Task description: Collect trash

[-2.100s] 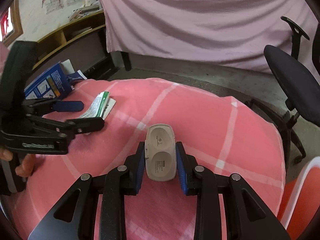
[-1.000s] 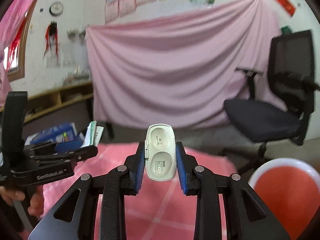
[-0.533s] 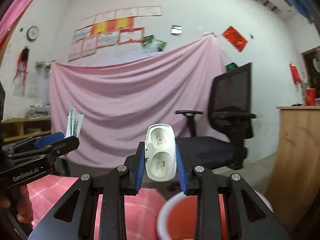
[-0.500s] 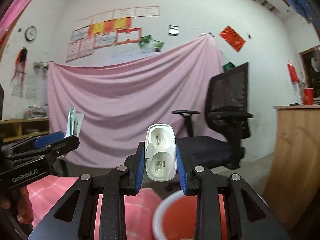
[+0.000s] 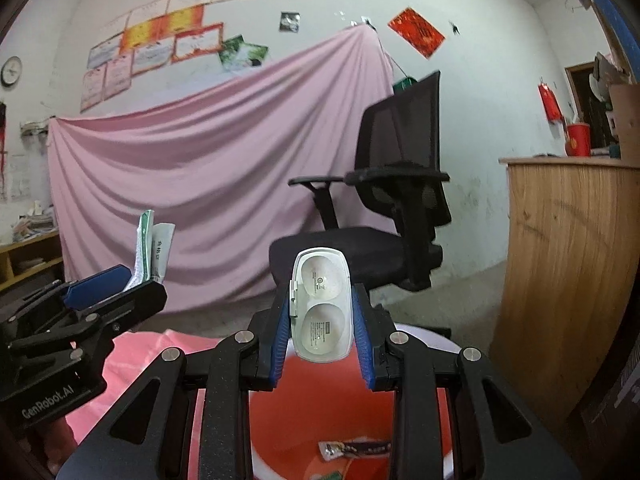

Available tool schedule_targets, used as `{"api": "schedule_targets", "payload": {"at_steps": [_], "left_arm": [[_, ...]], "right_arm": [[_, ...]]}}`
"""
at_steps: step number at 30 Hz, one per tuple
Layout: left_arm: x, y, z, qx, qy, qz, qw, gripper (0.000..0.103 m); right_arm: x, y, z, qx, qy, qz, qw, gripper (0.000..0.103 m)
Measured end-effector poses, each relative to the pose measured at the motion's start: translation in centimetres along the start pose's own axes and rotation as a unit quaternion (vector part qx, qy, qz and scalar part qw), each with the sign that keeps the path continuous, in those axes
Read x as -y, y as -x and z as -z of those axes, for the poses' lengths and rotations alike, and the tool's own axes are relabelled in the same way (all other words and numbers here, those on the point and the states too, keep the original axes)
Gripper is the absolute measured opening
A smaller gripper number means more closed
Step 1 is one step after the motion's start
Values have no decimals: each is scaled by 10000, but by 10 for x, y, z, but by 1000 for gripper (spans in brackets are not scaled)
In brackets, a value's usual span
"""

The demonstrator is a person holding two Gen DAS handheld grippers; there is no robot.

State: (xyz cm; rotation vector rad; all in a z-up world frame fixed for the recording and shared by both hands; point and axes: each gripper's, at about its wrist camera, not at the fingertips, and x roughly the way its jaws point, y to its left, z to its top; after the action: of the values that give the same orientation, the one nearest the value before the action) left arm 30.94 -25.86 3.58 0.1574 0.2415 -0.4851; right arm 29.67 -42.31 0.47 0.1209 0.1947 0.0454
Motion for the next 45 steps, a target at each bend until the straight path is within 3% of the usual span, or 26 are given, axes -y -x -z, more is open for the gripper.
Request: {"api": "schedule_targets", "payload": {"at_steps": [16, 19, 21, 35, 45], "left_arm": [[0, -23, 9, -1046, 195, 445, 9933, 46], [-2, -25, 11, -1185, 289, 498, 9913, 52], [-5, -24, 12, -1218, 360, 514, 9906, 53], [-24, -2, 7, -1092, 586, 176, 9921, 54], [-55, 55, 16, -908, 955, -402, 9905, 62]], "right_arm": [[19, -20, 11, -802, -382, 138, 9960, 28], [19, -21, 12, -865, -379, 163, 9954, 34], [20, -20, 12, -855, -408, 163, 9954, 39], [17, -12, 5, -694, -435, 156, 9965, 42], [-10, 14, 4, -526, -238, 62, 9983, 52]]}}
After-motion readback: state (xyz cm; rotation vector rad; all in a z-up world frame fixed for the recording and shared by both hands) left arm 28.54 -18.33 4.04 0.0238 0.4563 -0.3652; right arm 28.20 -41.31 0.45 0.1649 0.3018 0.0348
